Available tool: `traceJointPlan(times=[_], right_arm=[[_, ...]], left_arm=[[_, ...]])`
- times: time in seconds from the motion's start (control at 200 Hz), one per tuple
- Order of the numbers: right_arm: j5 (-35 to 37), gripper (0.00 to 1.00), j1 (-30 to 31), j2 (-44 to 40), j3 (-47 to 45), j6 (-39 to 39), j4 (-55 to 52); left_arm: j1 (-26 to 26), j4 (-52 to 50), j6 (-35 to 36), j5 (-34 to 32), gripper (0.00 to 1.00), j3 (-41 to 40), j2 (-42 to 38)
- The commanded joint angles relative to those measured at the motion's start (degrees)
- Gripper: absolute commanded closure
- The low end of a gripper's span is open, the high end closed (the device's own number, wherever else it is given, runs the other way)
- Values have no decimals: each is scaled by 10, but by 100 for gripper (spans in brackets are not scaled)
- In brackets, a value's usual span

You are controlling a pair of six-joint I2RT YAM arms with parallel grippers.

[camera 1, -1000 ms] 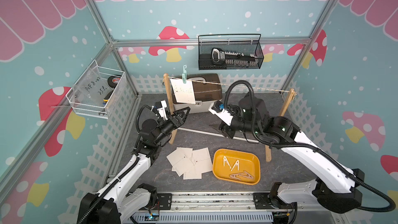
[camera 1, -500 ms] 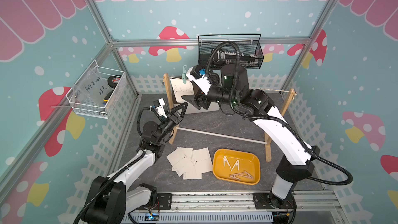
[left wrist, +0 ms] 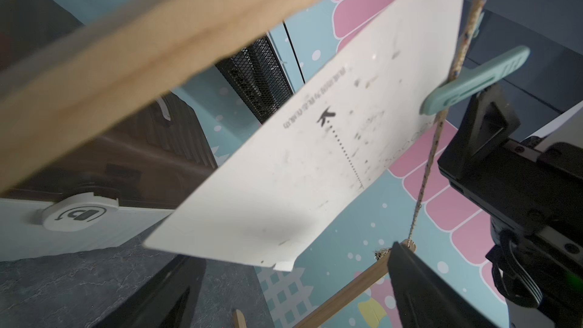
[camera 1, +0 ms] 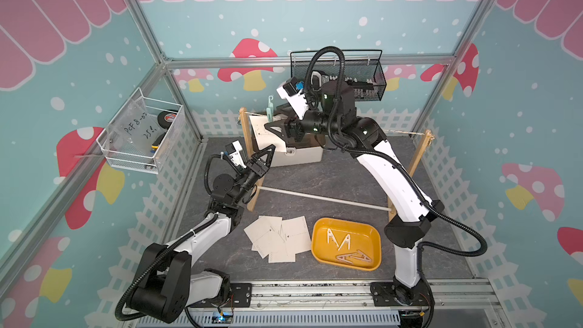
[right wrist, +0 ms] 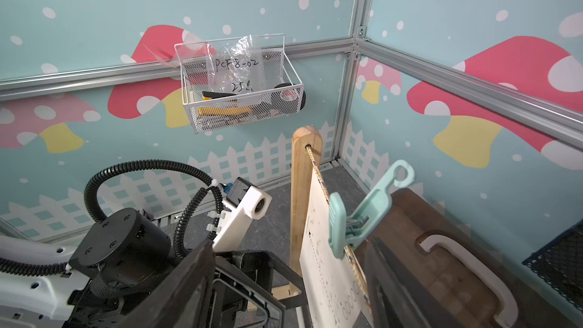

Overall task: Remove the postcards from the strings
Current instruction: Pinch the postcard on the clothesline.

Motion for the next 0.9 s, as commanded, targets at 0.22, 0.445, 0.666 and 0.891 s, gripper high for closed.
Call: traceJointPlan(times=[0.22, 0.445, 0.666, 0.891], right_arm=[[-39, 26, -6, 32, 39, 16, 34], [-41, 26, -12, 43, 39, 29, 52], [-29, 28, -20, 46, 39, 44, 62], [-29, 35, -29, 56, 39, 57, 68]], left_arm=[[3, 51, -16, -19, 5, 39, 45], [3, 92, -36, -20, 12, 52, 71], [3, 106, -44, -23, 28, 29, 58], [4, 130, -50, -18, 45, 1, 45]])
